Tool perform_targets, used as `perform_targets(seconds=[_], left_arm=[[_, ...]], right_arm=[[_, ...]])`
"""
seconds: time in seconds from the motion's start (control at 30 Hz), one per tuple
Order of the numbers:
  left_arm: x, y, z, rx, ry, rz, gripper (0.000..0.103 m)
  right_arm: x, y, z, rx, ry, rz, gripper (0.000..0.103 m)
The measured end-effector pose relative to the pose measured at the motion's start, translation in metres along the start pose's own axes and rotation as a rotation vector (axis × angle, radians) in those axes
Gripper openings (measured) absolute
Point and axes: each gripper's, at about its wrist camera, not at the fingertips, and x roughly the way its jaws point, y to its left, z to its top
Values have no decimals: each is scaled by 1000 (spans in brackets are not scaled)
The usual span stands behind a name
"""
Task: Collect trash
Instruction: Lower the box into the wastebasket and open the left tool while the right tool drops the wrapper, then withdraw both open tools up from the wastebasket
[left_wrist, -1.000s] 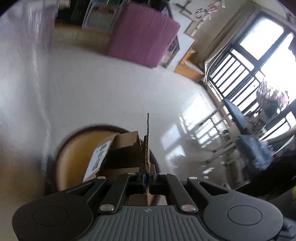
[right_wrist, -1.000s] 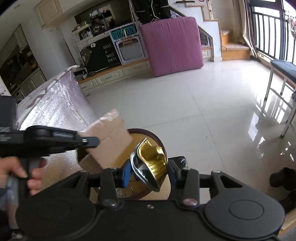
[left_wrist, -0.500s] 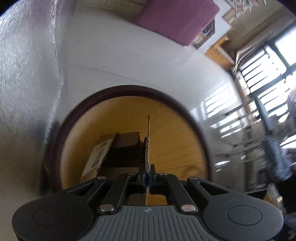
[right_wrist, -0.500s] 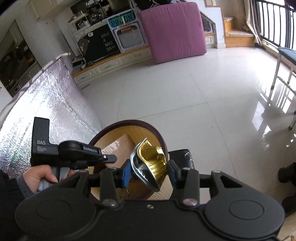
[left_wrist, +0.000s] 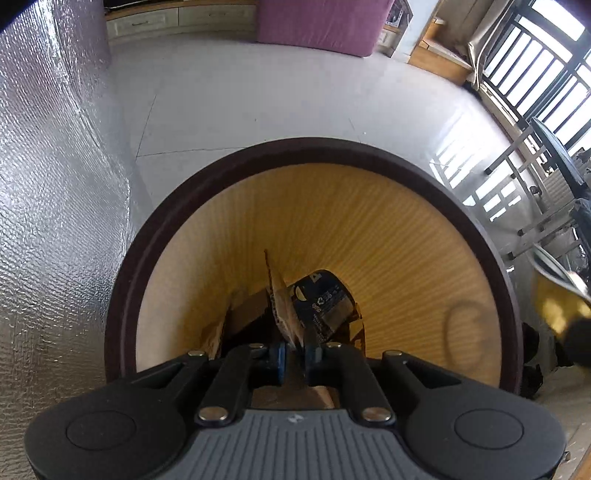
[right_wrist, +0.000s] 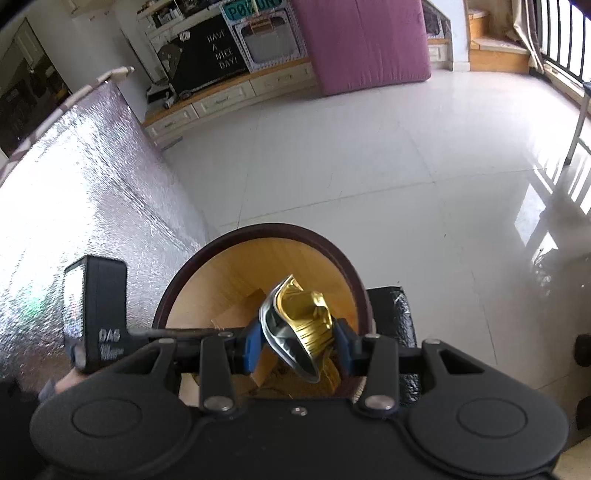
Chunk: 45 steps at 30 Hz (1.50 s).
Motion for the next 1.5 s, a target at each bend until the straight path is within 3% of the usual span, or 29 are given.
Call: perform_targets(seconds=[0.3,0.43,0.57,0.83,0.97,1.03,1.13,1.5], left_arm=[[19,-12,8,31,12,13,13],[13,-13,9,45,2,33,28],[-1,-13,9,44,-19,18,52],[-36,-28,0,62,-28,-15,83],[-57,-33,-4,60,-27,-9,96],[-69,-36,-6,66,-28,4,100],[-87,-38,-9,66,-34,28,103],[-164,-42,-22,65,-104,55,103]], right_arm=[[40,9,24,-2,56,-18,44],[46,3,24,22,75,-17,51],[42,2,25,12,72,-20,59],[29,-3,22,35,66,-33,63],[15,-6,19,39,61,-45,77],[7,-6,18,34,58,-45,84],[-6,-4,15,15,49,-48,103],[-70,14,13,-26,-25,-91,103]])
